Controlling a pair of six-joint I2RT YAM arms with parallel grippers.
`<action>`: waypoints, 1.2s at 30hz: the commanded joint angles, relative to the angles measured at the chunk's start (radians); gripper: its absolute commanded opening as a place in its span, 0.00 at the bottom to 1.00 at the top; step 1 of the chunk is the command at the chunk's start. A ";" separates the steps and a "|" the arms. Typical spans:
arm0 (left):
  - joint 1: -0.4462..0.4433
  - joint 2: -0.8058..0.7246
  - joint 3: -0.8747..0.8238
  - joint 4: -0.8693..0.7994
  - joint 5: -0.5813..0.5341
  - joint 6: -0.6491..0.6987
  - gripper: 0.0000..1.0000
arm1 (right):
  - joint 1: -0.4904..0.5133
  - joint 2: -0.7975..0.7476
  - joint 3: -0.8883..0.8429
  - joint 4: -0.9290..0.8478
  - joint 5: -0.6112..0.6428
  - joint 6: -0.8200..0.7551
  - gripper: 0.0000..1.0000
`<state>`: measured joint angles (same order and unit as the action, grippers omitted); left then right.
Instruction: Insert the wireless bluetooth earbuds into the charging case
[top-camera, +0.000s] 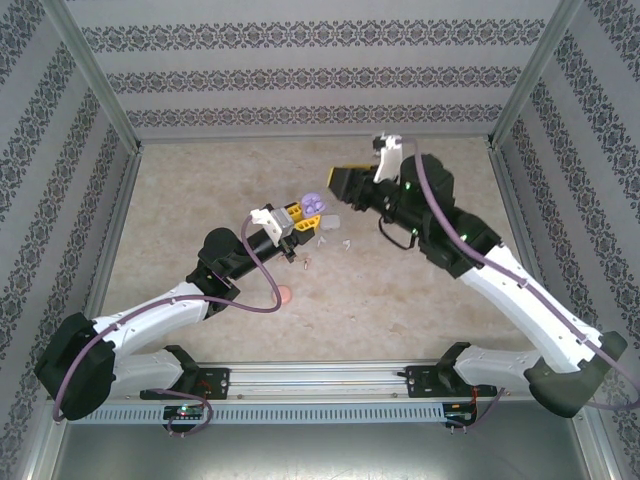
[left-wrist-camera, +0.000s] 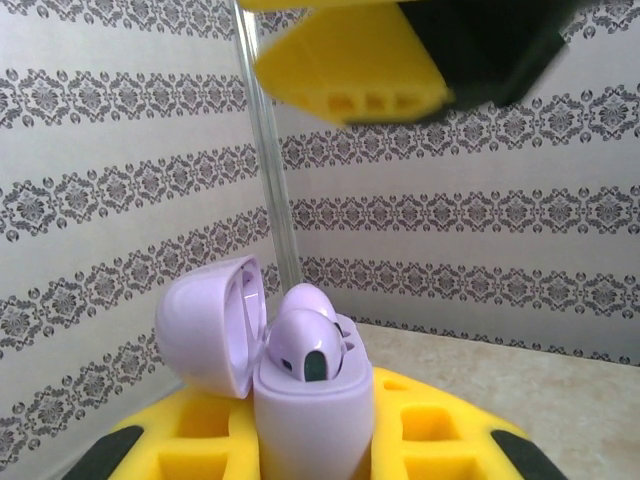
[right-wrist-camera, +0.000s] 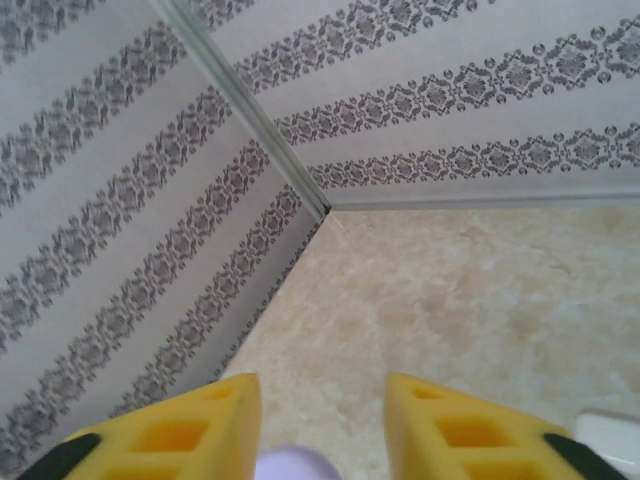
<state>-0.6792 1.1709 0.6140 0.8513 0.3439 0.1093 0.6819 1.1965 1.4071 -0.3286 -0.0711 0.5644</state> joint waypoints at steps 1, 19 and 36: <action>0.000 0.002 0.042 -0.018 0.048 0.024 0.00 | -0.054 0.088 0.115 -0.175 -0.151 0.001 0.26; 0.000 0.063 0.092 -0.055 0.079 0.020 0.00 | -0.047 0.268 0.225 -0.412 -0.378 -0.070 0.05; 0.000 0.257 0.238 -0.250 -0.018 -0.241 0.00 | -0.359 -0.097 -0.220 -0.205 -0.052 0.137 0.35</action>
<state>-0.6853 1.3842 0.8257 0.6647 0.3748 -0.0120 0.3477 1.1103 1.2491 -0.5846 -0.1753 0.6586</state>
